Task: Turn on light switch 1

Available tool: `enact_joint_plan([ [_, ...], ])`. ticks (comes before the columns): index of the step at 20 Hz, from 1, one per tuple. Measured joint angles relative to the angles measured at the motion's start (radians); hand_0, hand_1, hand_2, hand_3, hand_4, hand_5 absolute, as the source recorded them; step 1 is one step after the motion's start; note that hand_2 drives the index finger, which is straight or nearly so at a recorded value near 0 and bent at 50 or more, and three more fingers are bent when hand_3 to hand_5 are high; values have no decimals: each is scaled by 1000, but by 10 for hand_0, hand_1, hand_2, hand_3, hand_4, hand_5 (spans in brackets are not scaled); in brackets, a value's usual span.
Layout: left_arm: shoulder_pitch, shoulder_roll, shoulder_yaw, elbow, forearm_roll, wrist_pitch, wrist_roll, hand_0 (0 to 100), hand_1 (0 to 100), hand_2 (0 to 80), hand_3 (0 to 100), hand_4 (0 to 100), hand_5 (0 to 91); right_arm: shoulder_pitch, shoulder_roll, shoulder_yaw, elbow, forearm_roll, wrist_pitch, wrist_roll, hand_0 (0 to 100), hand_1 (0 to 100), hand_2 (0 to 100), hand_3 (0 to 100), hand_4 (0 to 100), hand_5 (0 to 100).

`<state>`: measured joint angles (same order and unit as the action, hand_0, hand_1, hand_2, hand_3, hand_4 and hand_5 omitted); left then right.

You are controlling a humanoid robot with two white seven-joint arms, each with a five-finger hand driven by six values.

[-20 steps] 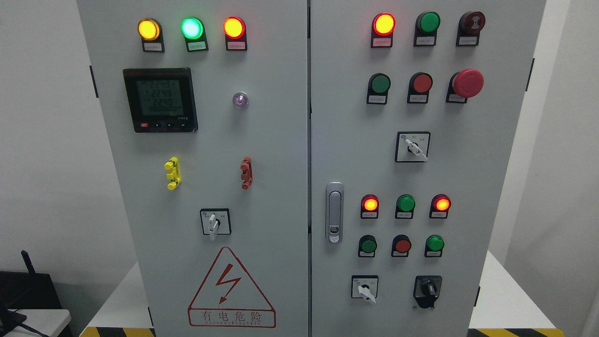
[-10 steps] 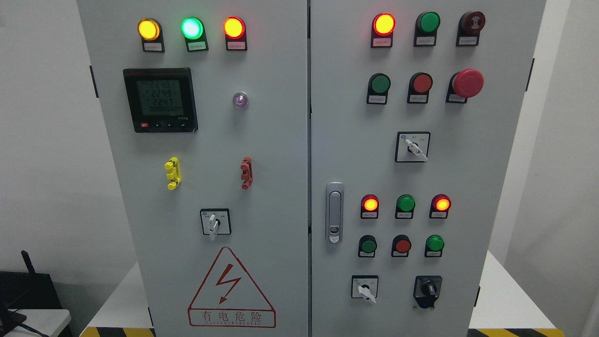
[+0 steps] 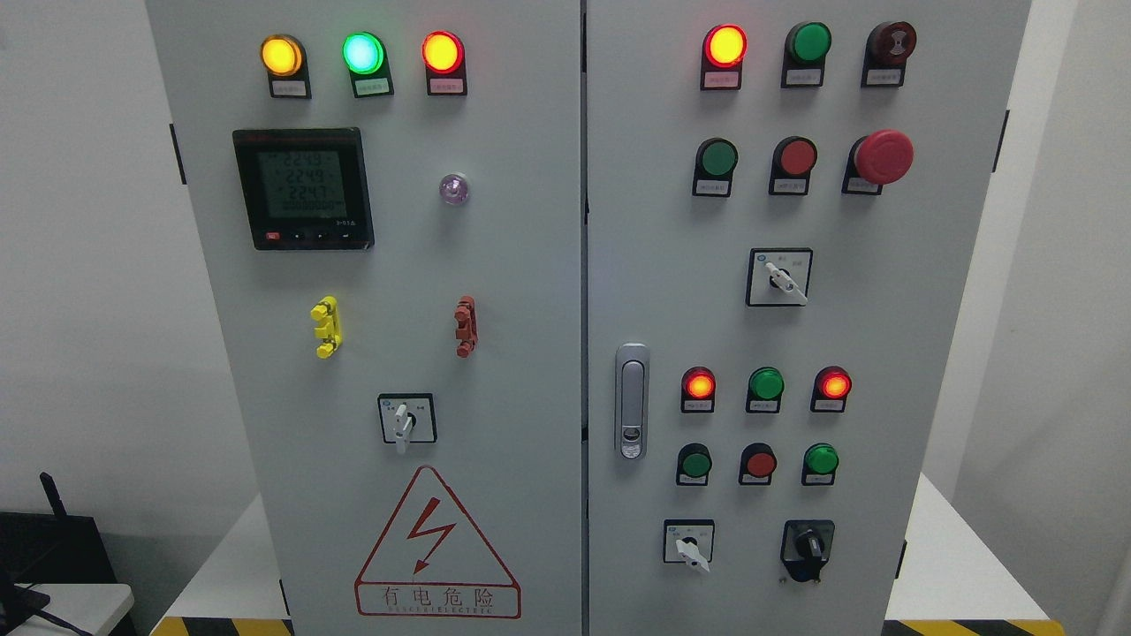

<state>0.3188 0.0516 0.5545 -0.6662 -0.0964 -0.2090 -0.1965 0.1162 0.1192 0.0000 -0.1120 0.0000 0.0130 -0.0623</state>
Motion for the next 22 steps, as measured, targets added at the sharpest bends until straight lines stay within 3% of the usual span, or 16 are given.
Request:
enact_joint_plan([
  [7,6,4,127,-255,-3,-85,-16,526,0,0,264,366,36,0,0,0,0,0,0,0,120,389,0,0,0,0],
  [12,2,6,185,-450,-1,-100,-61,547,0,0,282,403,79,0,0,0,0,0,0,0,120,389,0,0,0,0],
  [18,-37,11,218,-669,0,-114,-70,501,0,131,386,486,155,0,0,0,0,0,0,0,120,389,0,0,0,0],
  [22,-84,17,202,-788,2,-116,-72,349,0,143,442,589,347,0,0,0,0,0,0,0,120,389,0,0,0,0],
])
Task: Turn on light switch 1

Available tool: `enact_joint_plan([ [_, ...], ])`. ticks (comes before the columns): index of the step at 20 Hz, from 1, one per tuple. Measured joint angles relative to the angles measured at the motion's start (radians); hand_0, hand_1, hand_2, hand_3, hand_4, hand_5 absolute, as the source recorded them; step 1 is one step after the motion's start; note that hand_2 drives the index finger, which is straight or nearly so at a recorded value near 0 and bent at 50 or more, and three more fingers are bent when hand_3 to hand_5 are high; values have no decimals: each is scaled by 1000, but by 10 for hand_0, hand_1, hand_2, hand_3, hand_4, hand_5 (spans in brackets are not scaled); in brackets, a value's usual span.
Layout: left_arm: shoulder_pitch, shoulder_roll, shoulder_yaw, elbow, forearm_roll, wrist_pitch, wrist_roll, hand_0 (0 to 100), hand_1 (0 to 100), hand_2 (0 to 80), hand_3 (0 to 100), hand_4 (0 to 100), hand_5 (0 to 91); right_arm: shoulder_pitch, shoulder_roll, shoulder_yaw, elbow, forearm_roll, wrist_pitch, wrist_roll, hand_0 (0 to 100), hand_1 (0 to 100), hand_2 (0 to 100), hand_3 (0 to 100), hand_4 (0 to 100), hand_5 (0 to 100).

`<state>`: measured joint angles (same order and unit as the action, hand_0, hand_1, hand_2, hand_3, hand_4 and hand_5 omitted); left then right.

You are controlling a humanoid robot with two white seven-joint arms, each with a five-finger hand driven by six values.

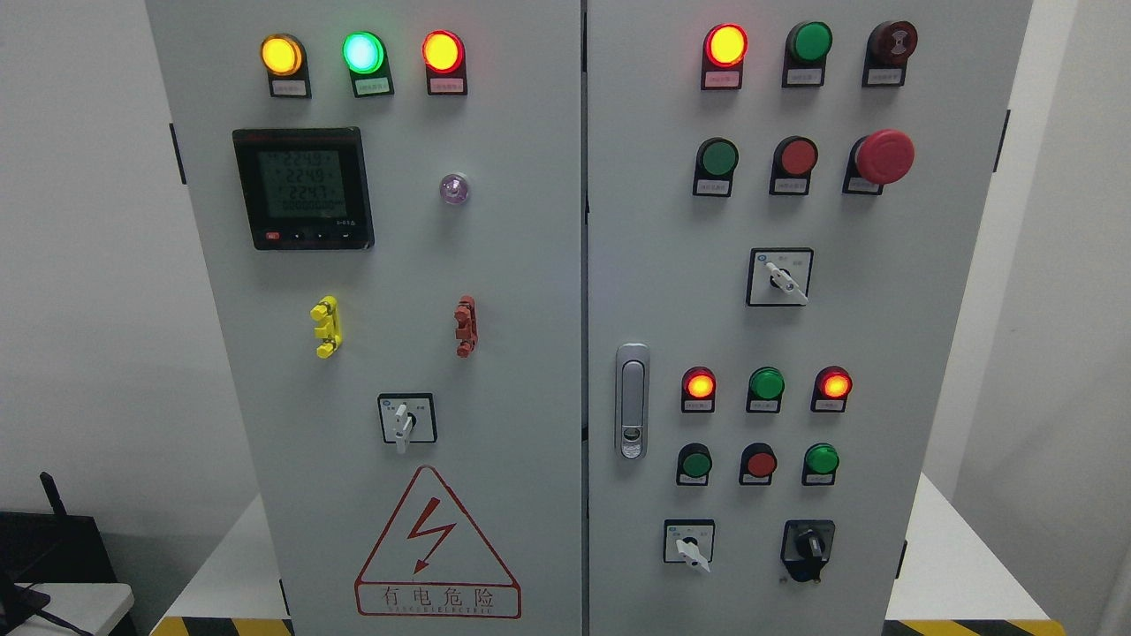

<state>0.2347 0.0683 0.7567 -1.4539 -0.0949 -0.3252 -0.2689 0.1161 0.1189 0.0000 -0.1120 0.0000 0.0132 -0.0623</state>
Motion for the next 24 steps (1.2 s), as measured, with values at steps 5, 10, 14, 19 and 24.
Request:
enact_joint_plan([
  [5,-63,6,-60,-110,1,-4,-2,254,0,186,505,641,432,0,0,0,0,0,0,0,120,389,0,0,0,0],
  [10,-123,7,-136,-201,1,-4,-1,206,0,279,614,709,683,0,0,0,0,0,0,0,120,389,0,0,0,0],
  [14,-171,5,-204,-259,0,-7,22,135,0,334,659,738,839,0,0,0,0,0,0,0,120,389,0,0,0,0],
  [19,-207,-15,-295,-312,-8,6,50,50,1,371,693,757,853,0,0,0,0,0,0,0,120,389,0,0,0,0],
  [24,-244,-34,-385,-354,-43,76,117,31,70,401,719,780,866,0,0,0,0,0,0,0,120,389,0,0,0,0],
])
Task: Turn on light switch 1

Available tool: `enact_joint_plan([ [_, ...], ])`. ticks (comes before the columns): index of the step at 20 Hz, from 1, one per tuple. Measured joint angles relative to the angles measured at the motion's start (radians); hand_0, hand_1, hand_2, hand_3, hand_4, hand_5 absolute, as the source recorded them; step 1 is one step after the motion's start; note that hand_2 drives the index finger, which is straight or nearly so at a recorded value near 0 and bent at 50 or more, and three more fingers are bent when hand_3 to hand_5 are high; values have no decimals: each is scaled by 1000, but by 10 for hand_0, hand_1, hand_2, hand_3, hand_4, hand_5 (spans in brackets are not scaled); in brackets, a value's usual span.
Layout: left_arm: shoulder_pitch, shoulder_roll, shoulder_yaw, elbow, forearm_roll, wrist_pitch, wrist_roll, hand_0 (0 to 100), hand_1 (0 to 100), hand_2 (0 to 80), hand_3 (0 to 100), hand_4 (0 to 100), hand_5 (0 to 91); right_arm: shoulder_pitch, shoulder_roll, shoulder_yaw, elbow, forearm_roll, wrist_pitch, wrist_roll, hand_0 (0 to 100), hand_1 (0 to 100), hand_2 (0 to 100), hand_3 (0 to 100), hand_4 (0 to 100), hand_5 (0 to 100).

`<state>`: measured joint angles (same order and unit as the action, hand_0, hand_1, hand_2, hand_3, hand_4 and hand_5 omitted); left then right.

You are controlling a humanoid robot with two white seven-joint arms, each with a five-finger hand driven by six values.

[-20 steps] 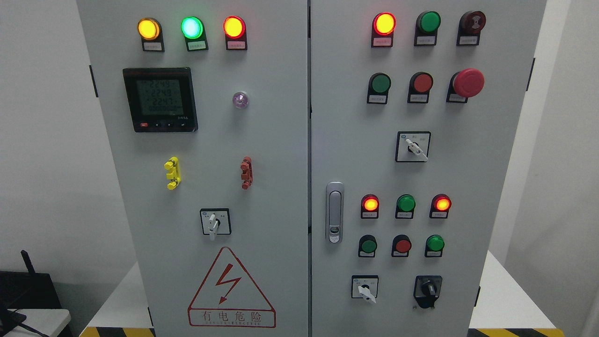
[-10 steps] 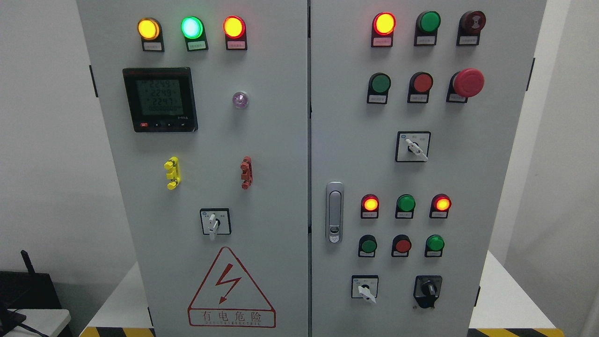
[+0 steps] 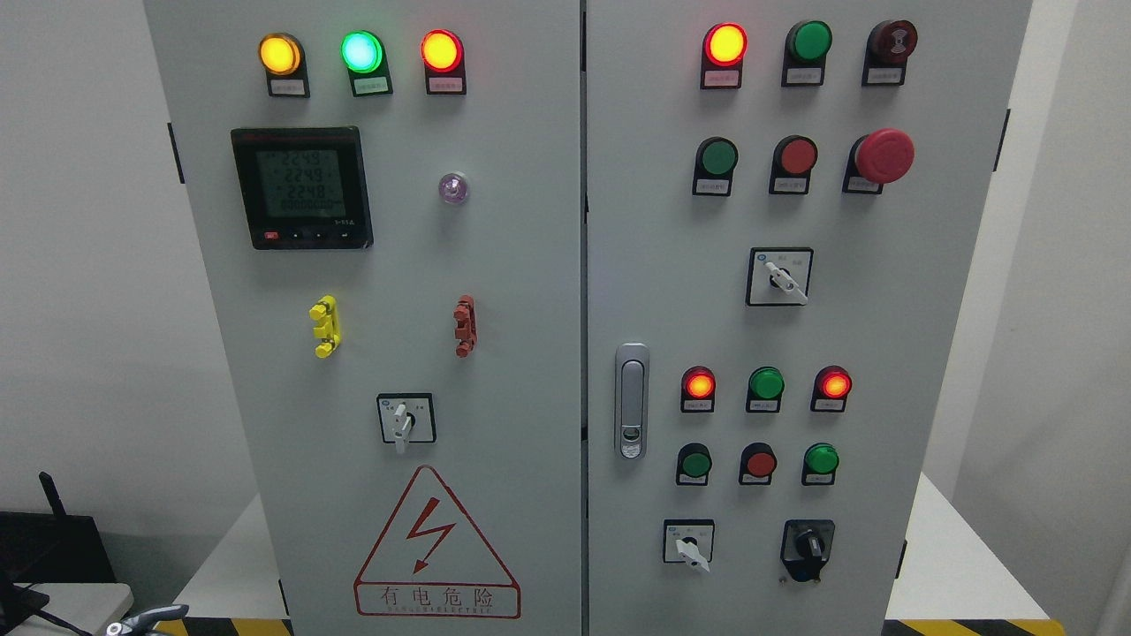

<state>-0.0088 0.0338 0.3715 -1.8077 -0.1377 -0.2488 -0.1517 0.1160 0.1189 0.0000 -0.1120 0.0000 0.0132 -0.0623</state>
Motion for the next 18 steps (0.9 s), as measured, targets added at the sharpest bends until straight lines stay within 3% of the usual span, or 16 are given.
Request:
enact_joint_plan([
  [10,-133,-37,-192,-51,-101,249,199,0,276,463,765,818,876,0,0,0,0,0,0,0,120,389,0,0,0,0],
  [18,-208,-77,-318,-68,-136,372,313,27,320,476,775,825,880,0,0,0,0,0,0,0,120,389,0,0,0,0],
])
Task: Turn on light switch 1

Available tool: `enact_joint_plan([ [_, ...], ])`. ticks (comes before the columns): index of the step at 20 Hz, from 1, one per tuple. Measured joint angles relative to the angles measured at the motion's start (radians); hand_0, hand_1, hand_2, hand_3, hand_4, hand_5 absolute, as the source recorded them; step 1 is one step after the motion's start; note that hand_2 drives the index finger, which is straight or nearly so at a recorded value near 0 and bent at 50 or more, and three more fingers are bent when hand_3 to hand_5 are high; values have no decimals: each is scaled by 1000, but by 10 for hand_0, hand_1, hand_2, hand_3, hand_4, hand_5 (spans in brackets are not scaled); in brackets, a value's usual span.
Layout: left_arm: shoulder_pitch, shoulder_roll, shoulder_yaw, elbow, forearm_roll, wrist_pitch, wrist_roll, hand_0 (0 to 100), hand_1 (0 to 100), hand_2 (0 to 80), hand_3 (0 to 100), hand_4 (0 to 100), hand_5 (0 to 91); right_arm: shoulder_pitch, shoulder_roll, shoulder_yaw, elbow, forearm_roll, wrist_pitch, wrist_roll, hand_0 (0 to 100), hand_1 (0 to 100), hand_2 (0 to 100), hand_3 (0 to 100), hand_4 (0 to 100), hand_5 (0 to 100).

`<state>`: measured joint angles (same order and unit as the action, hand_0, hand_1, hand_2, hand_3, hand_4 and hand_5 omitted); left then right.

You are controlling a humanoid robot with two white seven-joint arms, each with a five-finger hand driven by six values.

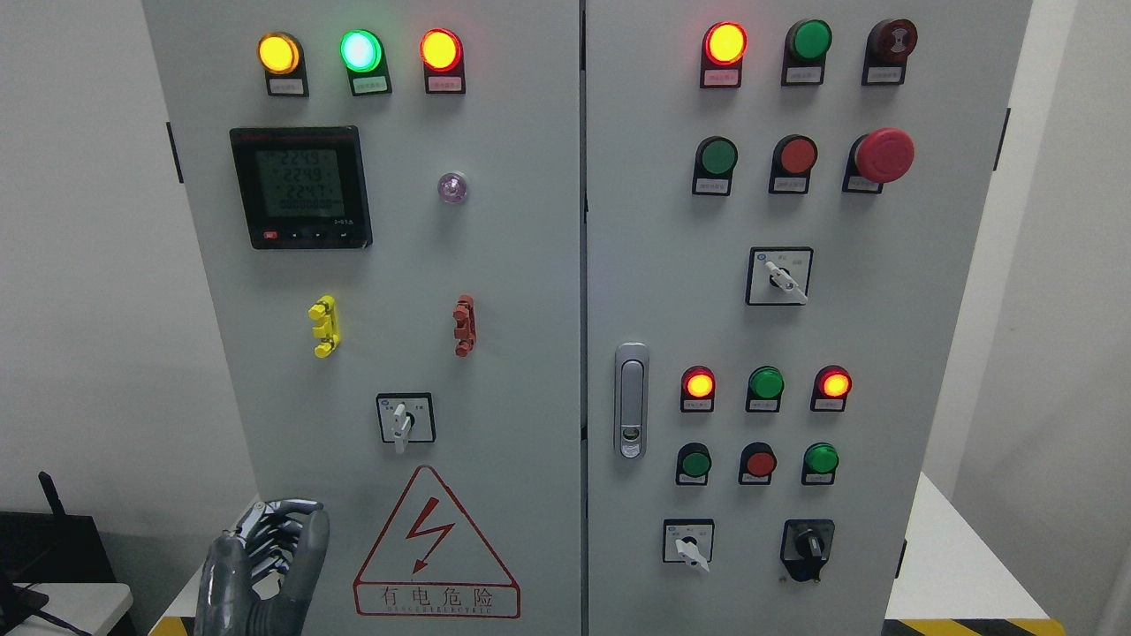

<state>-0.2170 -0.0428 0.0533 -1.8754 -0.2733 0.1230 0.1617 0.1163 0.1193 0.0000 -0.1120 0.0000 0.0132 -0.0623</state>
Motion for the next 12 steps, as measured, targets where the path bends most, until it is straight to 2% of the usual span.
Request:
enact_joint_plan([
  [12,-70,-34,-108,-11,-18,176,161,153,331,462,758,817,884,0,0,0,0,0,0,0,120,389,0,0,0,0],
])
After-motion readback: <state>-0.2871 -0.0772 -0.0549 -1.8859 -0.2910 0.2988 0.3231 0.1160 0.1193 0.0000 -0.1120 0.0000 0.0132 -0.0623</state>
